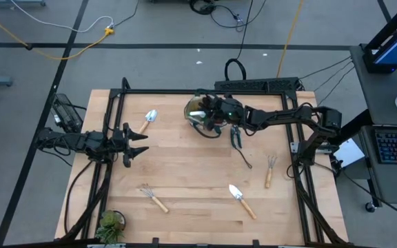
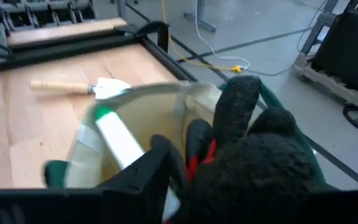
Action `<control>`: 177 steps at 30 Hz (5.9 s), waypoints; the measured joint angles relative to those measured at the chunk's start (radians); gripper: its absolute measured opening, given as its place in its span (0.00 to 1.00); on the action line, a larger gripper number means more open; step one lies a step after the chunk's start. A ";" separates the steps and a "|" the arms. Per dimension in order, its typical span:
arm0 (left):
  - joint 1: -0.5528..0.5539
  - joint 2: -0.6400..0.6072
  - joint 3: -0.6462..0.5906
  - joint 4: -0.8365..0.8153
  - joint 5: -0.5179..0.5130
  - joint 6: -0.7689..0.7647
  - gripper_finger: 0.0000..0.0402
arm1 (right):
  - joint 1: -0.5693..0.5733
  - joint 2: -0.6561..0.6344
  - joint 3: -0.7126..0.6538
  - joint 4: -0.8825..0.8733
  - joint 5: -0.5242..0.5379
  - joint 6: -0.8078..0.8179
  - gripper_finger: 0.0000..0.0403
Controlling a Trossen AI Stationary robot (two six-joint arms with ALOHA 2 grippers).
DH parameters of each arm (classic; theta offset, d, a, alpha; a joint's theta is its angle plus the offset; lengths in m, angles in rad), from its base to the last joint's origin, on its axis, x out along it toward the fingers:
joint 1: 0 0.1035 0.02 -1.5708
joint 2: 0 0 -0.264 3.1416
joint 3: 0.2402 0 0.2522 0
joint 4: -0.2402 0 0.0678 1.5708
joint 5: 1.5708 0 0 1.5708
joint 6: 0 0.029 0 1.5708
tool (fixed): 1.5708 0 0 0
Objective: Pick & Place Garden tools in Gardening bag
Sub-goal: Put the red gloves into the green gardening bag, then put the right brown hand rake into the green gardening bag
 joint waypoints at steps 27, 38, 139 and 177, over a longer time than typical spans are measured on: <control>0.000 0.000 0.000 -0.006 0.001 0.017 0.60 | 0.175 -0.273 0.001 -0.017 0.011 -0.046 0.37; 0.000 0.000 0.000 -0.005 0.005 -0.064 0.60 | 0.383 -0.430 0.001 -0.377 0.135 0.161 0.15; 0.000 0.000 0.000 0.000 0.010 -0.377 0.60 | 0.966 -0.461 -0.393 -1.150 -0.281 2.181 0.49; 0.000 0.000 0.000 0.001 0.008 -0.377 0.60 | 0.861 -0.362 -0.394 -1.108 -0.263 2.158 0.34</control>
